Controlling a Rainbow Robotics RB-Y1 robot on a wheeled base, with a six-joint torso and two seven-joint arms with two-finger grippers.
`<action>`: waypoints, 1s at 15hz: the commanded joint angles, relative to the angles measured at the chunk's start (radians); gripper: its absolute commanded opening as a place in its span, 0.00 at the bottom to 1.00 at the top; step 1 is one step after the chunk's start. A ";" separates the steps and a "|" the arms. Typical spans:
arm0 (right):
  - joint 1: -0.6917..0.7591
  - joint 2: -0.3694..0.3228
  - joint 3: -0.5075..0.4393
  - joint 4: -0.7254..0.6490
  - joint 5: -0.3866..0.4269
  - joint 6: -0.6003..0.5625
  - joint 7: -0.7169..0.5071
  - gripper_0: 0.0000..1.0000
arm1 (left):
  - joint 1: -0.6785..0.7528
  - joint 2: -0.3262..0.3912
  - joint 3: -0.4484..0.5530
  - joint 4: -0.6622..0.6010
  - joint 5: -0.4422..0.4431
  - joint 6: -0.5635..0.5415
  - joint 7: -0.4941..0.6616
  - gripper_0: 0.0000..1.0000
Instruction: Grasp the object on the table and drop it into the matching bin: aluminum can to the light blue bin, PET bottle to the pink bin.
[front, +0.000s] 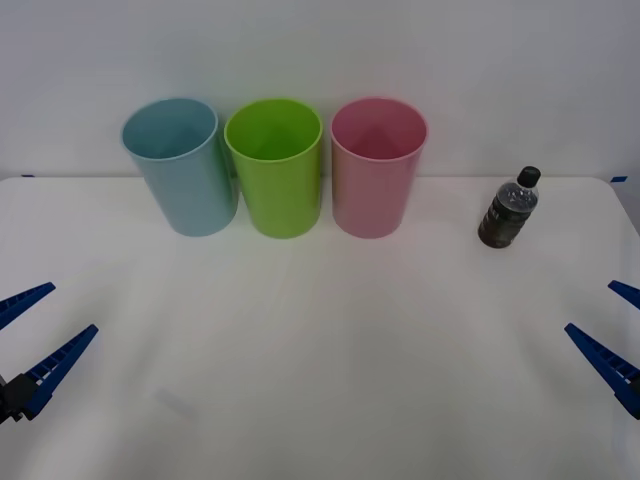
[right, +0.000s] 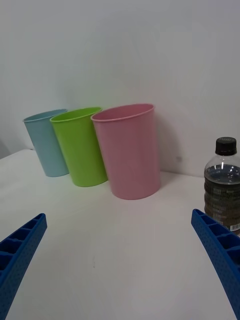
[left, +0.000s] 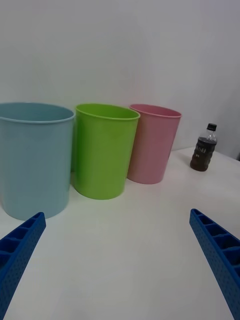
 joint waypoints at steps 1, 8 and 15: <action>0.000 0.000 0.000 0.000 0.000 0.000 0.000 1.00 | 0.000 0.000 0.000 0.000 0.000 0.000 0.000 1.00; 0.050 -0.031 0.014 0.017 0.010 0.025 0.023 1.00 | 0.000 0.000 0.000 0.000 0.000 0.000 0.000 1.00; -0.045 -0.031 0.131 0.172 -0.012 0.186 0.264 1.00 | 0.000 0.000 0.000 0.000 0.000 0.000 0.000 1.00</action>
